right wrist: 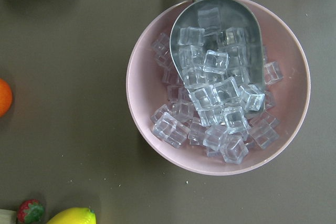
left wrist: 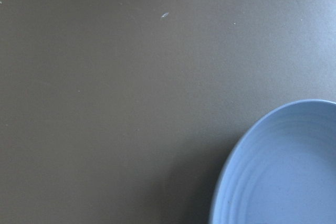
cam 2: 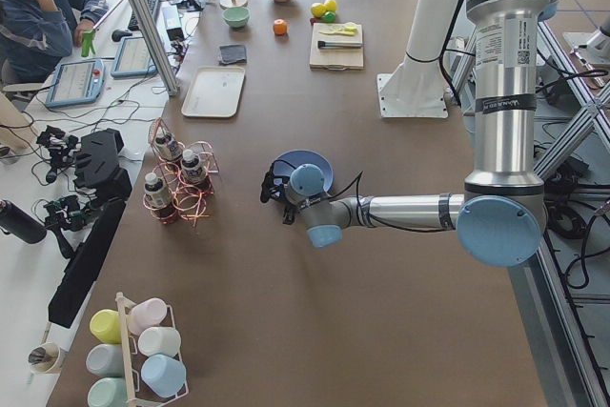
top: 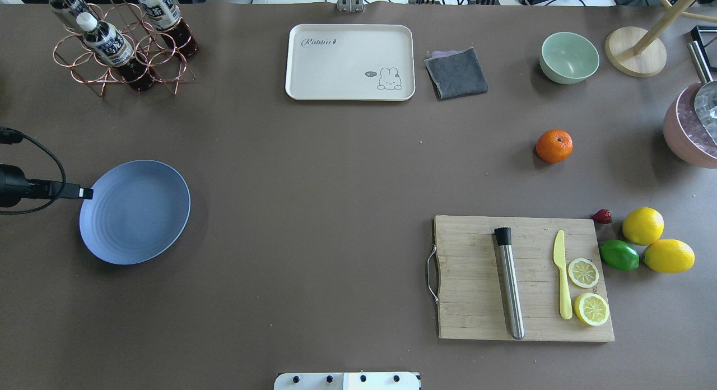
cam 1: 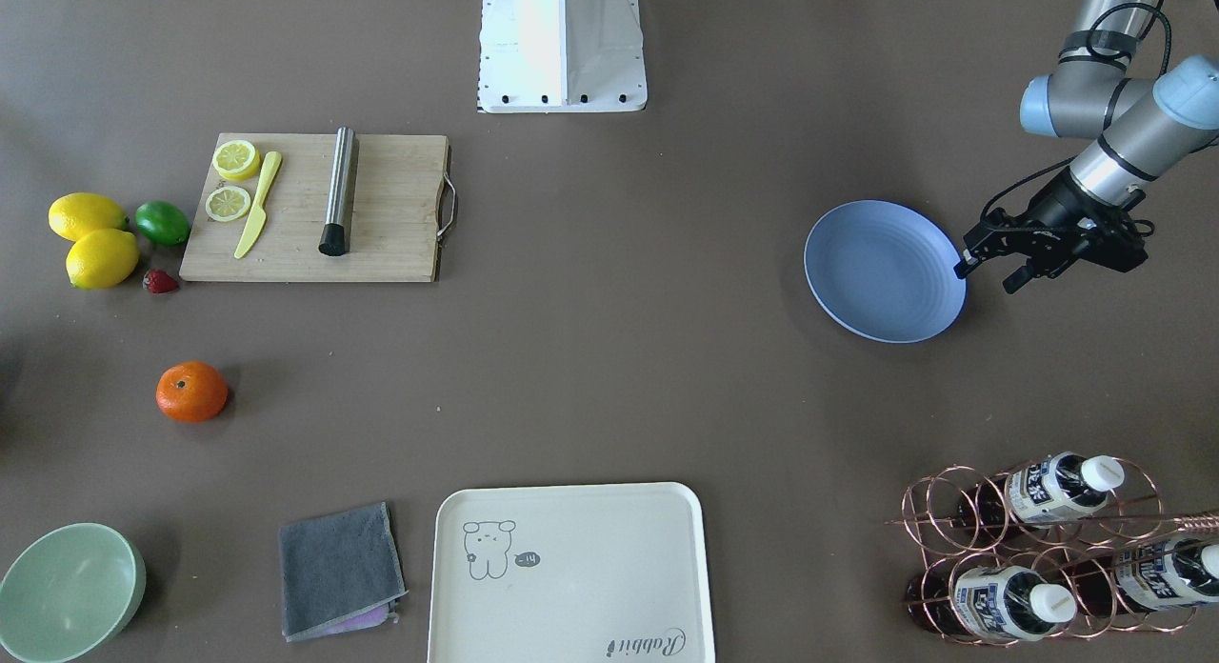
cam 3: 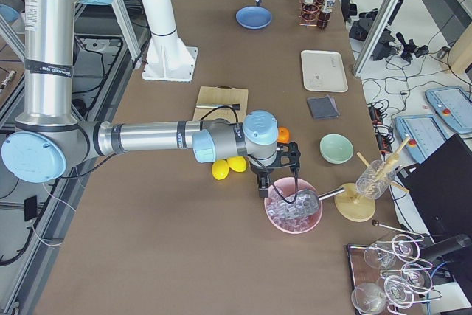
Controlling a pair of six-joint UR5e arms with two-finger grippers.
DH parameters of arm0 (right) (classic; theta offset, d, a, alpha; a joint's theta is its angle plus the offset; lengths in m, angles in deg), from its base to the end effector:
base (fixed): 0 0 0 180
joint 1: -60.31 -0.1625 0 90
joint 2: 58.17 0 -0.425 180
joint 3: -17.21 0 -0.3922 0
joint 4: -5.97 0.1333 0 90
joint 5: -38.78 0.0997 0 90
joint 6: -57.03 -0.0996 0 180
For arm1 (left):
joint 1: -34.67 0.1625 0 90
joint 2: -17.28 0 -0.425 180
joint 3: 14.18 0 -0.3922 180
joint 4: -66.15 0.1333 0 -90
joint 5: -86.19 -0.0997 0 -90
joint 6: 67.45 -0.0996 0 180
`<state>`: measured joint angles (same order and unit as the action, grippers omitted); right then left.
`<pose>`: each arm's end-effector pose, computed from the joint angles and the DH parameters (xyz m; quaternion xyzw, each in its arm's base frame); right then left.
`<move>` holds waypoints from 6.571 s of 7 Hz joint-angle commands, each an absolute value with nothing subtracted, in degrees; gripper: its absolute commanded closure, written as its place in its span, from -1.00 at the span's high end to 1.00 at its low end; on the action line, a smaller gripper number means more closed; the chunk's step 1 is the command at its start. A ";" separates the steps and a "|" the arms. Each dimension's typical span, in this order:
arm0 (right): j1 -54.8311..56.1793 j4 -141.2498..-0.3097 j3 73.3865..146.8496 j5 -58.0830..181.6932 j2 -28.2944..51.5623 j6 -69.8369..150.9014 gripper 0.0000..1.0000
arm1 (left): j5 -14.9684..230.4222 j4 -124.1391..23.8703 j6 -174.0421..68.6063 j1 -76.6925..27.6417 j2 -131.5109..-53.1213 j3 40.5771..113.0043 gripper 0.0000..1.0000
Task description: Pick orange to plate
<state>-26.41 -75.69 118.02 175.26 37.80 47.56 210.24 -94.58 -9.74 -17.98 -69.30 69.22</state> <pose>0.0347 -0.4621 0.5961 0.0613 -0.4013 0.0041 0.9139 0.2306 -0.4299 0.6084 0.1399 0.5270 -0.0002 0.8383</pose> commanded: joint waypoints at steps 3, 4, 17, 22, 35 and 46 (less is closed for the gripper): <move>-26.00 -74.98 117.85 175.01 37.80 47.54 1.00 | 210.12 -95.13 -9.70 -16.57 -70.17 68.09 0.47; -26.00 -74.89 117.85 175.10 37.80 47.54 1.00 | 210.12 -95.13 -9.79 -16.57 -70.17 68.00 0.26; -25.92 -74.89 118.02 175.28 37.80 47.63 1.00 | 198.89 -81.23 15.26 -7.45 -90.42 75.12 -1.00; -25.56 -74.89 117.93 175.28 37.72 47.54 1.00 | 183.23 -61.03 19.65 4.52 -104.81 74.24 -1.00; -4.00 -74.98 117.94 161.96 18.76 11.93 1.00 | 216.46 -59.98 -20.30 -28.43 -80.42 84.44 0.97; 8.62 -59.51 103.26 154.81 16.10 5.35 1.00 | 224.36 -22.01 -64.81 -51.29 -75.97 84.00 0.97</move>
